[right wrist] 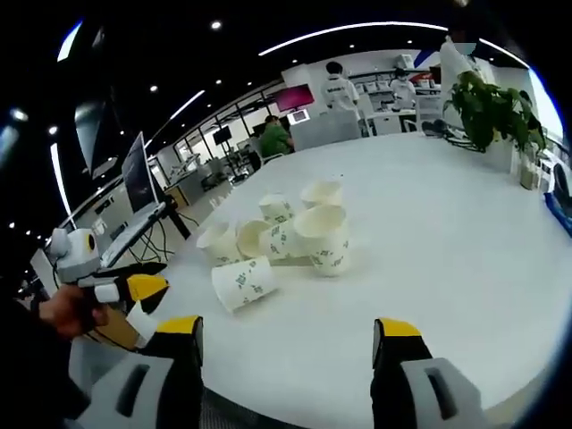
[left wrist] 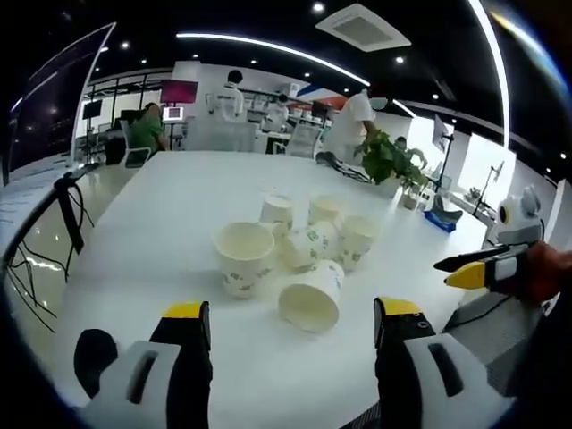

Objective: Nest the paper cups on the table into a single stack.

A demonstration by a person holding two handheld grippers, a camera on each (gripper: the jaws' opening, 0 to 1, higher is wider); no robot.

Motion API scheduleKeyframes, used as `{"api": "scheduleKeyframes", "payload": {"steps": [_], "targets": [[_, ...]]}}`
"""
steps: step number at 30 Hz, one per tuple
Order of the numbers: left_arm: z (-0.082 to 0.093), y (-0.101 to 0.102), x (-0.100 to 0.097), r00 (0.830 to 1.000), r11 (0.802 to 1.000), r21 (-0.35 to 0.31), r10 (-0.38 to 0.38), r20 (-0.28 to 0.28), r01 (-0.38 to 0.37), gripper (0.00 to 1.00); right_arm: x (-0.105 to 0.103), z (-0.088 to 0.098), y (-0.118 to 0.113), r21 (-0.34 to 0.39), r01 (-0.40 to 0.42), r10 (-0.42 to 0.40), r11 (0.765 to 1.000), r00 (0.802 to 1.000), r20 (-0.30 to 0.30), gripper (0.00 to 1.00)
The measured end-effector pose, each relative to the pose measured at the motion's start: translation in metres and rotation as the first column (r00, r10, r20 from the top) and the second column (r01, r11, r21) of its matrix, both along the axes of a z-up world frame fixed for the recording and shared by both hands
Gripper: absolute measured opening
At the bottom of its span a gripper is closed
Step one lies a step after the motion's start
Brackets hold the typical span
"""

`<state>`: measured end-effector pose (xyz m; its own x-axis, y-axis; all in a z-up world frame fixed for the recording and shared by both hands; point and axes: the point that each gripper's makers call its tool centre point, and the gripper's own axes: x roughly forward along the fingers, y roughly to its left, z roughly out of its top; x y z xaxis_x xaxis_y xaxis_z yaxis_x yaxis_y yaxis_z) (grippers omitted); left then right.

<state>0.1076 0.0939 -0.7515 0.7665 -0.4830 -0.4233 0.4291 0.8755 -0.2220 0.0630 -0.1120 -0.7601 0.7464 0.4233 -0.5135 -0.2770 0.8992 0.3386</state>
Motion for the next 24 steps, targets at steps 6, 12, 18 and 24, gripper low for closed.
{"api": "scheduleKeyframes", "payload": {"steps": [6, 12, 18, 24], "targets": [[0.0065, -0.0003, -0.0002, 1.0, 1.0, -0.001, 0.004, 0.008, -0.004, 0.73, 0.0002, 0.0035, 0.0013, -0.005, -0.002, 0.002, 1.0, 1.0, 0.005, 0.78], [0.0067, 0.0003, 0.0013, 1.0, 1.0, -0.018, 0.002, 0.01, -0.002, 0.73, 0.0004, 0.0057, 0.0028, -0.004, -0.007, 0.007, 1.0, 1.0, 0.005, 0.78], [0.0044, 0.0005, 0.0009, 1.0, 1.0, -0.016, 0.001, 0.002, -0.001, 0.73, 0.0004, 0.0052, 0.0041, 0.001, -0.008, 0.008, 1.0, 1.0, 0.005, 0.78], [0.0035, 0.0006, 0.0011, 1.0, 1.0, -0.01, -0.002, 0.001, 0.002, 0.73, 0.0024, 0.0076, 0.0031, -0.001, -0.005, 0.005, 1.0, 1.0, 0.008, 0.78]]}}
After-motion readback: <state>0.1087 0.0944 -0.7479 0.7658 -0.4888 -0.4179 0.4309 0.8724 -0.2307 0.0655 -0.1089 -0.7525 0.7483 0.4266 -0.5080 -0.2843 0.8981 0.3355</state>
